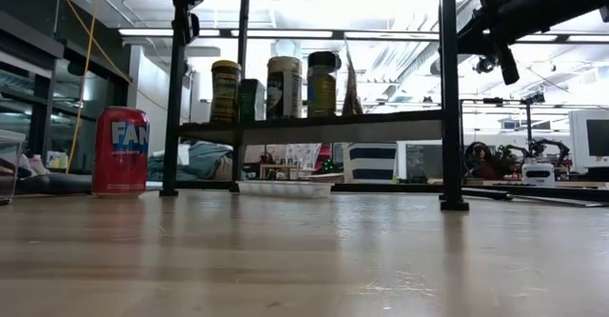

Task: Shelf spices
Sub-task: Move the shelf on the top middle of the table, then adjust the yellow seasoning bottle

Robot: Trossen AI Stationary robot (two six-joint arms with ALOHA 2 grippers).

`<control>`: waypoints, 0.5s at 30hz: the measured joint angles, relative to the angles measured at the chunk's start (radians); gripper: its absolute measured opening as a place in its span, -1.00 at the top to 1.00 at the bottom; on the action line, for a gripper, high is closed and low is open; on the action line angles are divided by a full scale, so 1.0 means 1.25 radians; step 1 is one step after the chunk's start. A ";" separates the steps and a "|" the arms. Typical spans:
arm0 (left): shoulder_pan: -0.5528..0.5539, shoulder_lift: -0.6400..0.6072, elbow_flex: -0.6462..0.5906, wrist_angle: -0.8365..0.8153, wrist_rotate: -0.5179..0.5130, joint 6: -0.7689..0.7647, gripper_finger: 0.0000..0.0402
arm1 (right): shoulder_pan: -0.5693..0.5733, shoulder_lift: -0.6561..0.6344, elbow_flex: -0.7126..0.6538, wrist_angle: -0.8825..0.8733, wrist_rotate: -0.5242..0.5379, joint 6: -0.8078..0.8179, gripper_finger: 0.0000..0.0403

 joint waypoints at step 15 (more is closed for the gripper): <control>-0.043 0.076 0.029 0.022 -0.119 0.015 0.97 | -0.169 -0.020 0.001 0.128 -0.158 -0.087 1.00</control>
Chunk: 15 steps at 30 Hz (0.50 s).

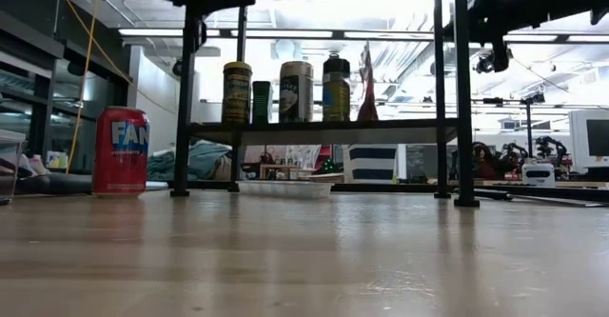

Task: Shelf spices
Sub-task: Adjust the yellow seasoning bottle

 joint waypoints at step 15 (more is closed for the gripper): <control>-0.137 0.141 0.321 -0.554 -0.231 0.207 0.28 | 0.119 -0.177 0.001 -0.242 -0.168 0.029 1.00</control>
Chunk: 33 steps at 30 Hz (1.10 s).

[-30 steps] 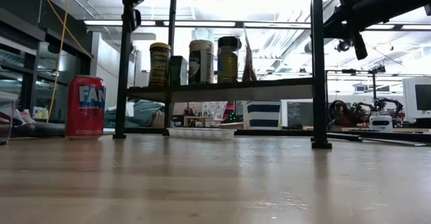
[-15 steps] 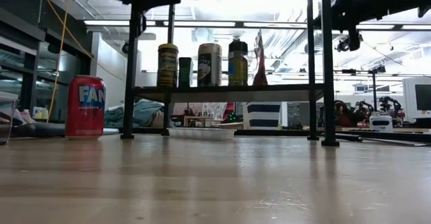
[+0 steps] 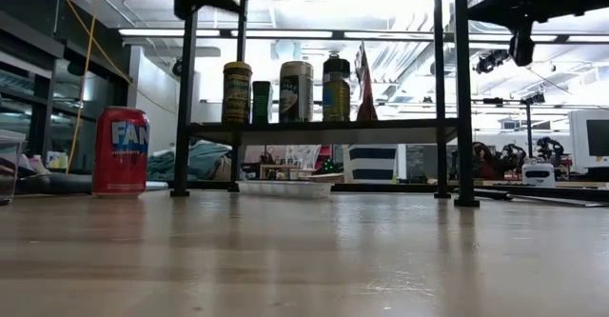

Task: Shelf spices
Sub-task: Adjust the yellow seasoning bottle

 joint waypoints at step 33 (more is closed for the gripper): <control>0.108 0.268 0.255 -0.209 -0.396 0.048 -0.28 | 0.166 -0.007 0.000 -0.029 0.173 -0.004 1.00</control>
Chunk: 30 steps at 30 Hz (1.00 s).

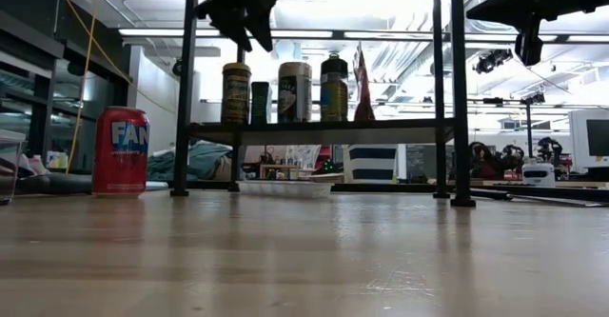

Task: Shelf spices
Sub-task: Adjust the yellow seasoning bottle

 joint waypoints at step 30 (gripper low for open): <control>0.114 0.032 0.000 -0.148 0.034 -0.068 -0.28 | 0.000 0.000 0.000 -0.004 -0.001 0.009 1.00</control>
